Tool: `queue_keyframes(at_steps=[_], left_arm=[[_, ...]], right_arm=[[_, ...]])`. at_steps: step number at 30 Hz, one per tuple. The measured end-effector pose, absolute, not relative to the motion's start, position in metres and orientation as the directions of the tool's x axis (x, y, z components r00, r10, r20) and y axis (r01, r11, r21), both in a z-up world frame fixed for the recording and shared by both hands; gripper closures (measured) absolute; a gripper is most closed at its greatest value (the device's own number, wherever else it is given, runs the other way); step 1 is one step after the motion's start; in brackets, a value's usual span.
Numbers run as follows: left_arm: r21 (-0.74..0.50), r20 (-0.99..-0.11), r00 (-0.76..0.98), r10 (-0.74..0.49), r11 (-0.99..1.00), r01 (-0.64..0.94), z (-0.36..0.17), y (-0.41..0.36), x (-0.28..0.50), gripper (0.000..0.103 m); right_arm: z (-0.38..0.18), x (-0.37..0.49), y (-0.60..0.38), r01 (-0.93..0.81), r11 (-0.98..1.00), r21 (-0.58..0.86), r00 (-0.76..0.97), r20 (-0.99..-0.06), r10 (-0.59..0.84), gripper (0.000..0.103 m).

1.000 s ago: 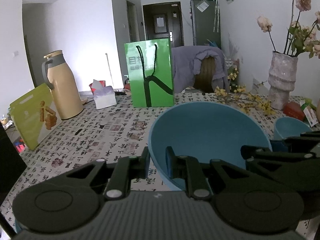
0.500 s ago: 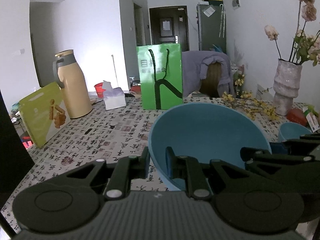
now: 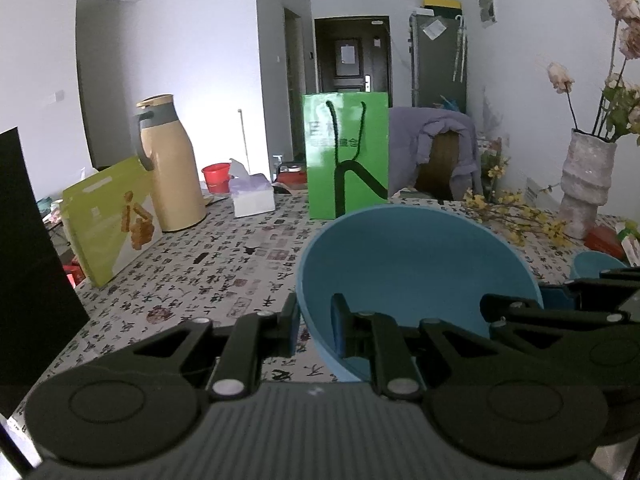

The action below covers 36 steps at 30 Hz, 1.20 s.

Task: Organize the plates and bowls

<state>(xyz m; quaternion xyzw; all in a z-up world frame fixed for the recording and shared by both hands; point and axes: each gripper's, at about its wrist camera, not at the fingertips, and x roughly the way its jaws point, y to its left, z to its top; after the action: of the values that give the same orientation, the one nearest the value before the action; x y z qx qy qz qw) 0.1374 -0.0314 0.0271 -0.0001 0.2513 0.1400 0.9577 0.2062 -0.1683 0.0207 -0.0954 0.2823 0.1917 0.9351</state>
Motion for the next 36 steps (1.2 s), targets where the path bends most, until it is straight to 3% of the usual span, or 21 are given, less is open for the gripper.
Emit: queue_keyframes(at_steps=[36], left_arm=[[0.048, -0.469, 0.805, 0.365, 0.920, -0.389, 0.030, 0.045, 0.092, 0.087]], right_arm=[[0.023, 0.173, -0.084, -0.525, 0.846, -0.087, 0.729, -0.559, 0.395, 0.082]])
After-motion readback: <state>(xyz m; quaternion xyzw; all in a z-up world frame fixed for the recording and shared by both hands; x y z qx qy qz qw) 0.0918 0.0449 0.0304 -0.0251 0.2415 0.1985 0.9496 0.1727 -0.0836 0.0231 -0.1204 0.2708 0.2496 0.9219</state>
